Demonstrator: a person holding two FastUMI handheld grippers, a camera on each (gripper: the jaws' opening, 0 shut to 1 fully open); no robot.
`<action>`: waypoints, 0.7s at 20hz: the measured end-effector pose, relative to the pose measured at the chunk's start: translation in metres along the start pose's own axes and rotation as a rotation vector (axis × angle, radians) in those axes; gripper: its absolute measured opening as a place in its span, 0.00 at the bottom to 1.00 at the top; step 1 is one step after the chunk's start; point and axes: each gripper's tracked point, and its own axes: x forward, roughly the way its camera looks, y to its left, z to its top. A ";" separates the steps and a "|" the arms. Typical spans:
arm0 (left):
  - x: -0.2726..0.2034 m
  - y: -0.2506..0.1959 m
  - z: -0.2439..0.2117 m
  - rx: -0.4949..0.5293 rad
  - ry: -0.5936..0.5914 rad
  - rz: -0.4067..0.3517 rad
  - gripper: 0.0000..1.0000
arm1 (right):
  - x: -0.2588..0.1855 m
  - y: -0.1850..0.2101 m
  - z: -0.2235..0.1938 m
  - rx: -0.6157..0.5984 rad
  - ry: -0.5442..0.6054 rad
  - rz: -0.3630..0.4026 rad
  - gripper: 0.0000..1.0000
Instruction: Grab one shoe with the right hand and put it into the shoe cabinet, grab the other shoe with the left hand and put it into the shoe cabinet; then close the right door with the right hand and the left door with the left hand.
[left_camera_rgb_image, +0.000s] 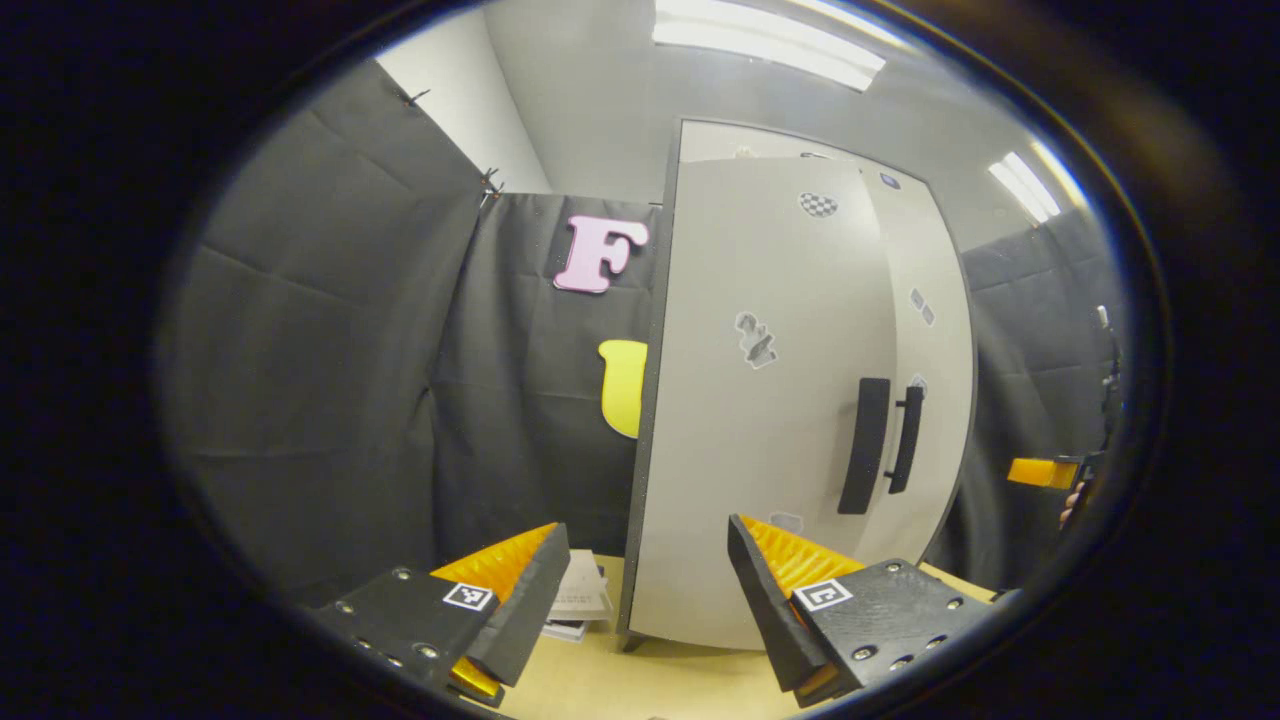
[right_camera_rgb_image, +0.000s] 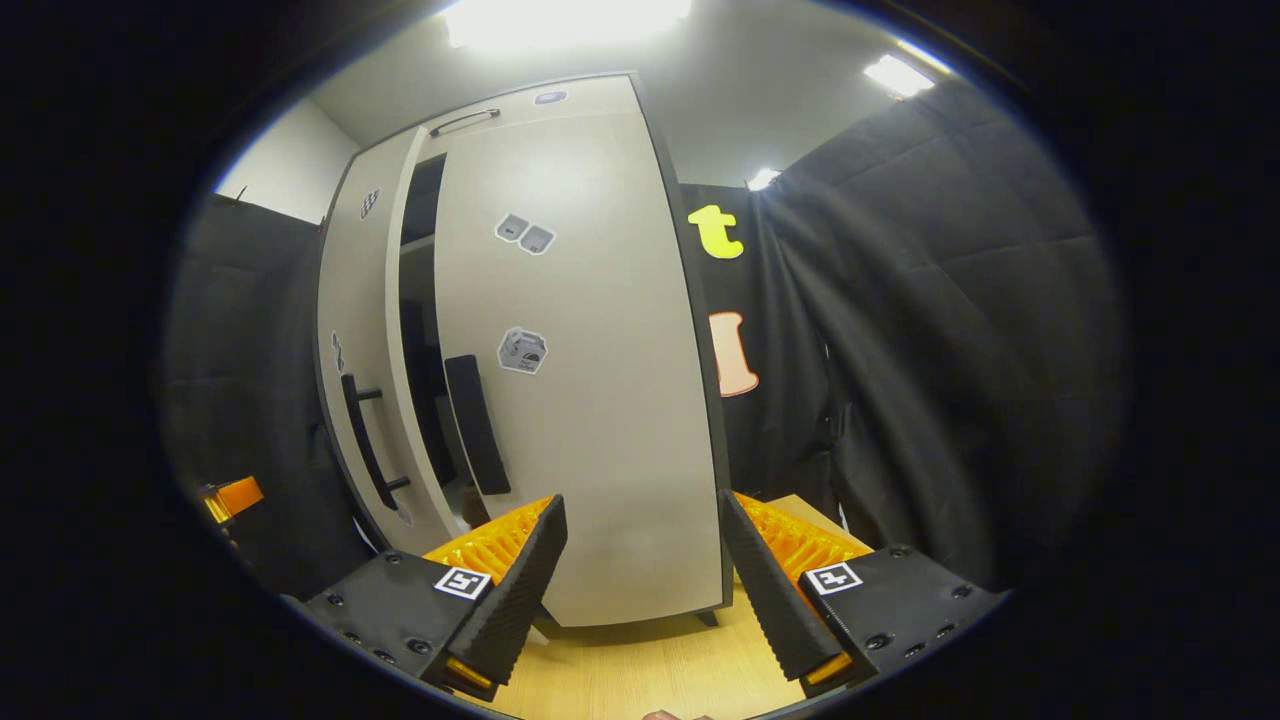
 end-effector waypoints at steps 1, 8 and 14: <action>0.001 -0.003 0.000 -0.011 0.001 -0.008 0.96 | -0.001 0.000 0.000 -0.006 0.000 0.004 0.98; 0.006 -0.015 -0.007 -0.003 0.004 -0.027 0.95 | -0.009 -0.004 0.003 -0.007 -0.018 -0.004 0.98; 0.003 -0.021 -0.023 0.047 0.029 -0.018 0.92 | -0.010 -0.018 -0.001 0.007 -0.006 -0.024 0.98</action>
